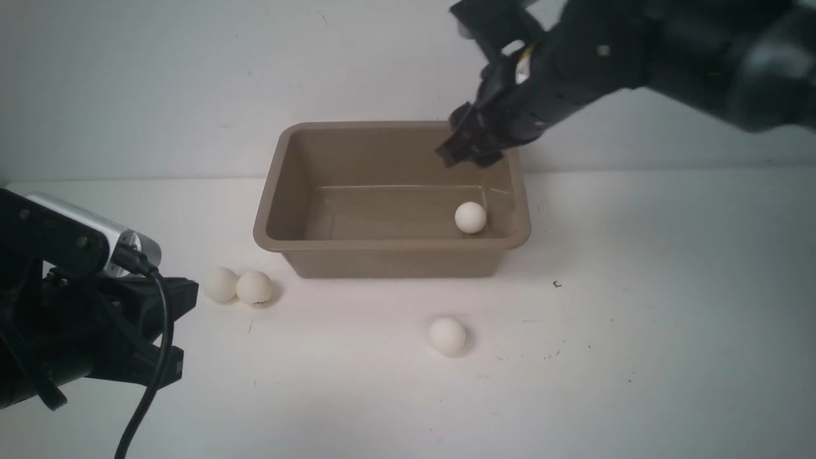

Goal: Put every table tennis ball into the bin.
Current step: Use the right arm to put the table tennis ball into the box

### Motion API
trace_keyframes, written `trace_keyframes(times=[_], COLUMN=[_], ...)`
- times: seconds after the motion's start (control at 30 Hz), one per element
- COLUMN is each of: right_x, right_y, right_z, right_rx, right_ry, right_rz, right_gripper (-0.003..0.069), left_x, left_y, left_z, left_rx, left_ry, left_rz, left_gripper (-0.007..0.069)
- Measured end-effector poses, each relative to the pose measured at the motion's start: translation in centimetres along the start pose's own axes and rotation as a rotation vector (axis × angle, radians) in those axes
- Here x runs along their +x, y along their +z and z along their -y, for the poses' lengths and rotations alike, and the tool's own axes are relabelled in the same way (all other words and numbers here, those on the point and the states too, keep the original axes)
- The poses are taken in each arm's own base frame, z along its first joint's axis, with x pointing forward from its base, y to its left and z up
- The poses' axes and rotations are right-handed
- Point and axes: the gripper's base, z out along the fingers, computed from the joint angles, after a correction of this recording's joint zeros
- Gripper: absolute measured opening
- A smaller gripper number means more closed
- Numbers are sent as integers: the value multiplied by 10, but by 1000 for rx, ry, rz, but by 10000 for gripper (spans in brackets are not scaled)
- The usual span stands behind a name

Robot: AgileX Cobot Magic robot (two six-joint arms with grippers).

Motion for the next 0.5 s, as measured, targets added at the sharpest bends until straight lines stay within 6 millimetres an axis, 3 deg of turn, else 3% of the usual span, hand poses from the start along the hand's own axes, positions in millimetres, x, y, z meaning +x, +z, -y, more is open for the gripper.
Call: trace_keyframes(times=[0.2, 0.3, 0.4, 0.5], right_x=[8, 12, 13, 7], right_y=[65, 84, 91, 85], right_z=[-6, -9, -9, -5], right_rx=[-18, -23, -16, 1], right_ry=[-6, 3, 20, 40], right_rz=[-103, -141, -160, -158], right_gripper=[356, 388, 445, 472], left_x=[0, 0, 0, 0], left_y=[0, 0, 0, 0], left_z=[0, 0, 0, 0], left_rx=[0, 0, 0, 0], left_ry=[0, 1, 1, 2], left_rz=[0, 0, 0, -1], left_gripper=[9, 9, 9, 9])
